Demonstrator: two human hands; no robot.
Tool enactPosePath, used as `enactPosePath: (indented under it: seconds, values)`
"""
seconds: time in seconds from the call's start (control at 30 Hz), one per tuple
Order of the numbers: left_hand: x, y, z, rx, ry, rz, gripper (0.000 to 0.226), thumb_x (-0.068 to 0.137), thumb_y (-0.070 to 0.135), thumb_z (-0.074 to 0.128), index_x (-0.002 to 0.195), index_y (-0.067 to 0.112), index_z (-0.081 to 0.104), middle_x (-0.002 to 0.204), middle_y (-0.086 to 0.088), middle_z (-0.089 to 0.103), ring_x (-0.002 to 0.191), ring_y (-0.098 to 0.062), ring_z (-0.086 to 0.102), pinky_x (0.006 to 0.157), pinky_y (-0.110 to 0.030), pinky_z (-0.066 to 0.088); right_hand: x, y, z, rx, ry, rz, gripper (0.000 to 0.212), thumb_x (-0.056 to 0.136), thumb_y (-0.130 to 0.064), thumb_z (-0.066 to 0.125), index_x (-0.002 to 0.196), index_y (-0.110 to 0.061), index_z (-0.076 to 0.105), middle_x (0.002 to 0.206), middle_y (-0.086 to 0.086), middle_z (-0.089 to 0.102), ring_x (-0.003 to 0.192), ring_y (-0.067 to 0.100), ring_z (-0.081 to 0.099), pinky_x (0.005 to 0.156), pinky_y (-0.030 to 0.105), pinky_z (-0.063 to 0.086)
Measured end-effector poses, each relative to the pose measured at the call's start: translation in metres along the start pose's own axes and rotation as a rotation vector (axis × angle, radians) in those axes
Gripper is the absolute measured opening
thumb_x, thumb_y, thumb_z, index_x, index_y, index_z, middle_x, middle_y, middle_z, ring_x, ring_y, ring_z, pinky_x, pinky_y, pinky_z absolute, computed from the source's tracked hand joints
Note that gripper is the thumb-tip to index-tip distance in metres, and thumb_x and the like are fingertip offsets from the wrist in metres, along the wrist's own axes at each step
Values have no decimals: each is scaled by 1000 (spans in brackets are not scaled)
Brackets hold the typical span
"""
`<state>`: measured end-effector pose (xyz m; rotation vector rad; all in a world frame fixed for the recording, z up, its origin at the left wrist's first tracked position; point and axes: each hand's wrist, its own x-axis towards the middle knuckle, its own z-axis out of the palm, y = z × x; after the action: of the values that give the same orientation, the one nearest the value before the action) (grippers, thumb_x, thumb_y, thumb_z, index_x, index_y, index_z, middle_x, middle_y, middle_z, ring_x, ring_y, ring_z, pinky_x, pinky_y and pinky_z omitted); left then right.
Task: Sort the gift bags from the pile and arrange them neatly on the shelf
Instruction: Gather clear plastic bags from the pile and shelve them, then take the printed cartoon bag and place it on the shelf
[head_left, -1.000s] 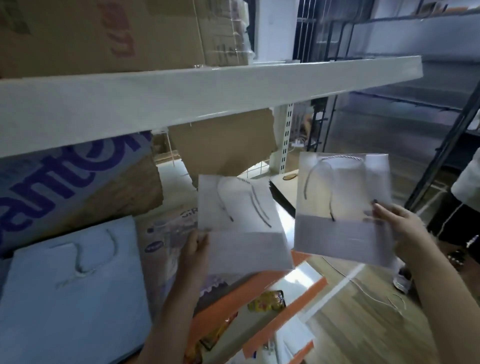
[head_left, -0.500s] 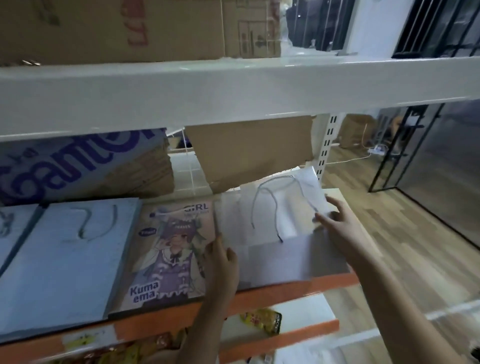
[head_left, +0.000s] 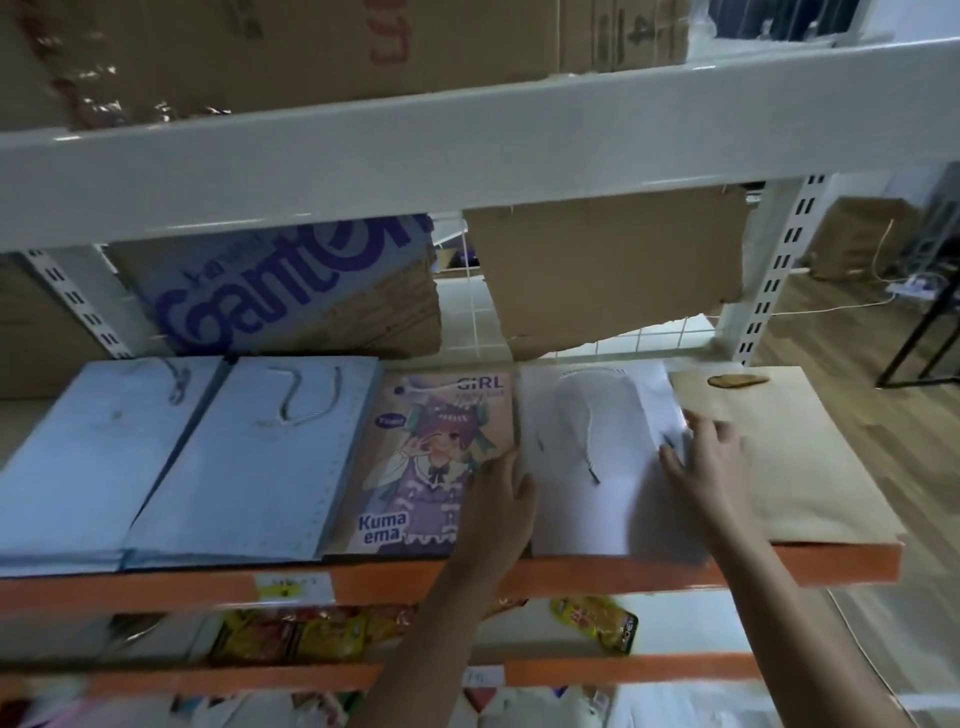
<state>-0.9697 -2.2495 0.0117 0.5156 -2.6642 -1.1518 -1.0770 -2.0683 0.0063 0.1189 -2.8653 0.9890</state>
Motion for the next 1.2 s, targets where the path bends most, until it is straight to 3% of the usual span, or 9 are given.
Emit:
enactPosePath:
  seconds: [0.1, 0.2, 0.3, 0.4, 0.53, 0.6, 0.7, 1.03, 1.2]
  values:
    - [-1, -11, -24, 97, 17, 84, 15, 94, 18, 47, 100, 15, 60, 98, -4, 64, 92, -16, 59, 86, -39, 53, -8, -8, 8, -99, 72, -77, 47, 85, -16, 57, 128, 2, 50, 124, 30, 50, 112, 46, 42, 93, 41, 25]
    - [0, -34, -59, 297, 96, 177, 27, 95, 21, 46, 117, 13, 60, 114, -5, 65, 105, -16, 59, 90, -27, 48, -17, -30, 16, -126, 118, -162, 42, 81, -6, 63, 122, 2, 55, 119, 29, 55, 109, 47, 46, 93, 44, 34]
    - [-6, -59, -110, 515, 88, 178, 35, 97, 24, 40, 126, 10, 53, 123, -9, 58, 115, -25, 50, 94, -34, 45, -33, -67, 35, -144, 118, -315, 35, 79, -2, 64, 113, 4, 60, 113, 29, 61, 106, 48, 52, 94, 49, 41]
    - [-18, -96, -170, 704, 72, 113, 37, 99, 28, 34, 131, 13, 47, 131, -7, 52, 123, -27, 43, 97, -37, 42, -64, -127, 57, -118, 68, -409, 28, 87, -10, 54, 109, 4, 63, 111, 27, 62, 105, 47, 55, 93, 47, 44]
    - [-44, -163, -257, 827, 121, 50, 40, 99, 28, 35, 136, 17, 45, 136, -4, 51, 127, -24, 41, 101, -37, 36, -112, -218, 107, -190, -92, -578, 31, 75, -11, 51, 94, 7, 68, 90, 29, 66, 83, 47, 64, 74, 49, 53]
    - [-61, -199, -302, 889, 149, 3, 38, 99, 27, 36, 133, 16, 47, 132, -6, 53, 123, -25, 44, 99, -38, 38, -139, -267, 136, -174, -128, -616, 34, 85, -15, 47, 108, 4, 63, 106, 28, 63, 101, 46, 58, 84, 50, 50]
    - [-90, -252, -364, 918, 190, -88, 34, 98, 25, 38, 127, 14, 51, 127, -7, 56, 120, -25, 46, 96, -38, 38, -180, -337, 176, -161, -229, -674, 36, 97, -18, 42, 131, -7, 48, 133, 13, 48, 126, 31, 39, 101, 40, 35]
    - [-162, -410, -513, 914, 306, -449, 36, 98, 31, 37, 130, 19, 49, 131, -4, 52, 125, -26, 43, 95, -37, 38, -280, -524, 308, -25, -399, -993, 34, 94, -19, 45, 125, -9, 52, 126, 11, 52, 116, 26, 48, 95, 32, 40]
    - [-171, -497, -572, 930, 319, -534, 34, 97, 28, 36, 125, 17, 52, 122, -4, 58, 113, -25, 49, 91, -36, 42, -303, -624, 392, -22, -516, -1081, 32, 94, -20, 44, 121, -7, 54, 123, 11, 52, 111, 27, 51, 91, 33, 43]
